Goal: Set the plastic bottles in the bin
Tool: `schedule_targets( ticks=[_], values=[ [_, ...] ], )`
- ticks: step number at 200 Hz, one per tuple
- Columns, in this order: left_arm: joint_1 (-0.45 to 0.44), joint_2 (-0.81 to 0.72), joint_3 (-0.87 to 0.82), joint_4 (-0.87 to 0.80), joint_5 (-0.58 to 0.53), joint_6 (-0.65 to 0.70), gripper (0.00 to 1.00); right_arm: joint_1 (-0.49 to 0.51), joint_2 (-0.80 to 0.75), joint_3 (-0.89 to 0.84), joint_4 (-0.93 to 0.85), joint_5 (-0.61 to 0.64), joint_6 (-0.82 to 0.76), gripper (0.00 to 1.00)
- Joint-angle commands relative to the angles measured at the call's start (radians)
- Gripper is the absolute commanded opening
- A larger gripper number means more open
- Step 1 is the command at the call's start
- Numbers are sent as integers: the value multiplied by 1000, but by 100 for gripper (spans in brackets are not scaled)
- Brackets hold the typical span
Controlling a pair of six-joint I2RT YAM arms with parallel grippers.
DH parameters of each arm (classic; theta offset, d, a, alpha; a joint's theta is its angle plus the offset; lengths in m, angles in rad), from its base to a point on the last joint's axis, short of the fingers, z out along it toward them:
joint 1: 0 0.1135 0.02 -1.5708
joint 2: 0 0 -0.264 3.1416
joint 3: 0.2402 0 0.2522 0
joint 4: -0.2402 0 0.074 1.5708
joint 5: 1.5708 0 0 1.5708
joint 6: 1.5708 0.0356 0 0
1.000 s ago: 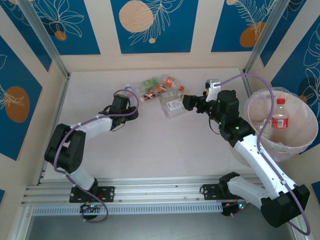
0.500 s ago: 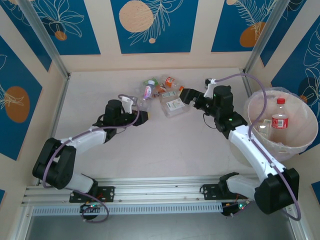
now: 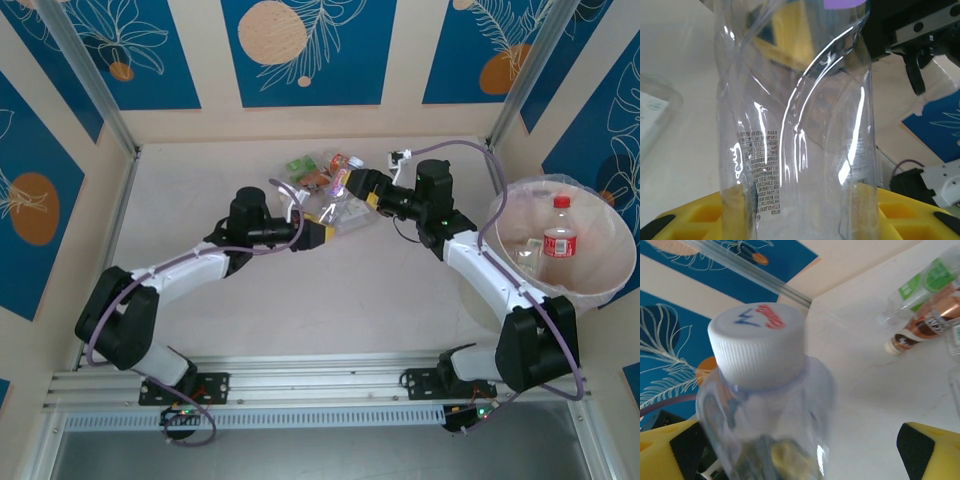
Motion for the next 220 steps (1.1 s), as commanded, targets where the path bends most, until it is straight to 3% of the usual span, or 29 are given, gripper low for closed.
schedule_targets(
  ticks=[1, 40, 97, 108, 125, 153, 206, 220],
  values=[
    [-28, 31, 62, -1, 83, 24, 35, 9, 19, 32, 67, -95, 16, 100],
    [-39, 54, 71, 16, 91, 11, 36, 12, -5, 20, 55, -69, -11, 98],
    [-53, 58, 91, -46, 113, 51, 40, 5, -14, 34, -42, -38, -44, 58],
    [-52, 56, 93, -49, 107, 49, 46, 3, -19, 33, -47, -30, -50, 53],
    [-53, 56, 98, -52, 106, 49, 76, 2, -30, 30, -57, -12, -64, 49],
    [-53, 17, 54, 27, 58, 25, 99, -6, -61, 30, -106, 23, -104, 45],
    [-50, -68, -5, 20, -80, 62, 100, -26, -147, 34, -212, 118, -202, 41],
    [-49, -94, -32, 26, -191, 65, 100, -32, -179, 40, -253, 167, -239, 39]
  ],
)
